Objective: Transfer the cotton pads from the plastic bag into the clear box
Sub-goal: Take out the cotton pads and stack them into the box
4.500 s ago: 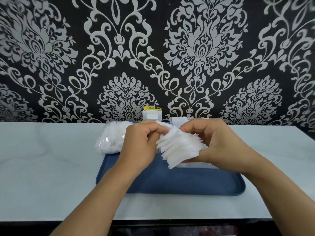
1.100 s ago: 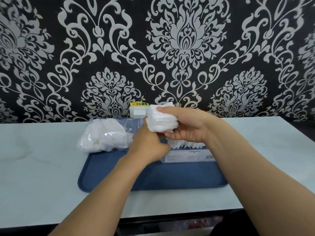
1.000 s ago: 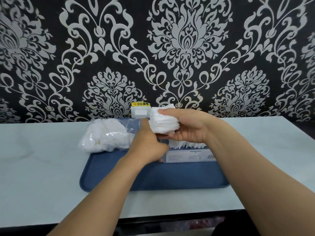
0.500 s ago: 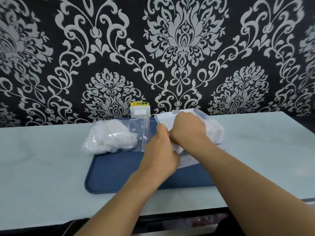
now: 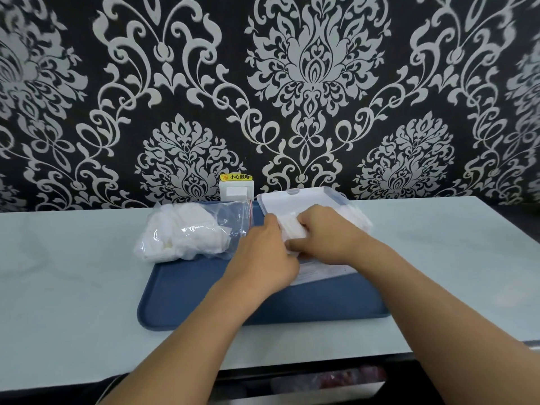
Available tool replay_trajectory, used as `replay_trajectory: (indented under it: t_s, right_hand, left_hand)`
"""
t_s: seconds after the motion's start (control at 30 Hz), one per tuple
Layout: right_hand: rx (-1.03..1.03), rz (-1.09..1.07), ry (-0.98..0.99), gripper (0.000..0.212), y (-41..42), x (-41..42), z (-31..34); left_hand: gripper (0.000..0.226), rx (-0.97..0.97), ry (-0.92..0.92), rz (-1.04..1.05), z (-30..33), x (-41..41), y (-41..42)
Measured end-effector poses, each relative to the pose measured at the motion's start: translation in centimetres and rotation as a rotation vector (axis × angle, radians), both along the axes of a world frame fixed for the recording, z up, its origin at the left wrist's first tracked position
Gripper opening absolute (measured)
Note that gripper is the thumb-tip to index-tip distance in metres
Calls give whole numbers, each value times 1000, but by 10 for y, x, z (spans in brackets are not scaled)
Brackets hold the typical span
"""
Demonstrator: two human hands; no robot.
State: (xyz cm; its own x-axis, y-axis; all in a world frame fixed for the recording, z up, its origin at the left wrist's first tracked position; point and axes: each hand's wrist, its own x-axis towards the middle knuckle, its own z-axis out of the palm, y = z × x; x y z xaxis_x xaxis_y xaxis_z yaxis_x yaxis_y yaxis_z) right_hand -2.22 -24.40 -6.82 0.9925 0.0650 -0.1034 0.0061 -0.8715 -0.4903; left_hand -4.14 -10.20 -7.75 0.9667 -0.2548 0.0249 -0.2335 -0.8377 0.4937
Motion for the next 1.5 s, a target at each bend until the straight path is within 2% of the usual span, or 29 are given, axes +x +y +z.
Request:
replay_trajectory:
  t_s: [0.07, 0.17, 0.3, 0.47, 0.53, 0.7, 0.8, 0.9, 1.07, 1.2, 1.33, 1.5]
  right_hand:
    - [-203, 12, -89, 40, 14, -2, 2]
    - [-317, 27, -168, 35, 28, 0, 2]
    - [-133, 62, -22, 33, 12, 4, 0]
    - [-73, 57, -69, 40, -6, -2, -6]
    - [-196, 42, -131, 40, -2, -2, -7]
    - [-446, -21, -277, 18, 17, -3, -1]
    - [-373, -104, -269, 31, 15, -5, -3]
    - [-292, -132, -213, 42, 13, -5, -7]
    - [77, 40, 43, 54, -10, -9, 9]
    - [186, 153, 31, 36, -10, -14, 12]
    - [98, 219, 20, 48, 2, -9, 5]
    - [55, 231, 89, 17, 7, -11, 2]
  left_hand:
    - [26, 48, -33, -13, 1, 0, 0]
    - [16, 41, -51, -6, 0, -2, 1]
    - [26, -20, -37, 9, -2, -6, 0]
    - [39, -31, -41, 4, 1, -6, -1]
    - [36, 23, -51, -13, 3, -6, 0]
    - [33, 88, -57, -25, 5, -6, 1]
    - [42, 0, -34, -6, 6, -5, 2]
    - [65, 25, -23, -63, 6, -5, 2]
    - [67, 124, -22, -151, 4, 2, 2]
    - [85, 146, -12, -217, 0, 7, 1]
    - [80, 78, 37, -268, -5, 17, 4]
    - [84, 105, 88, -327, -3, 25, 9]
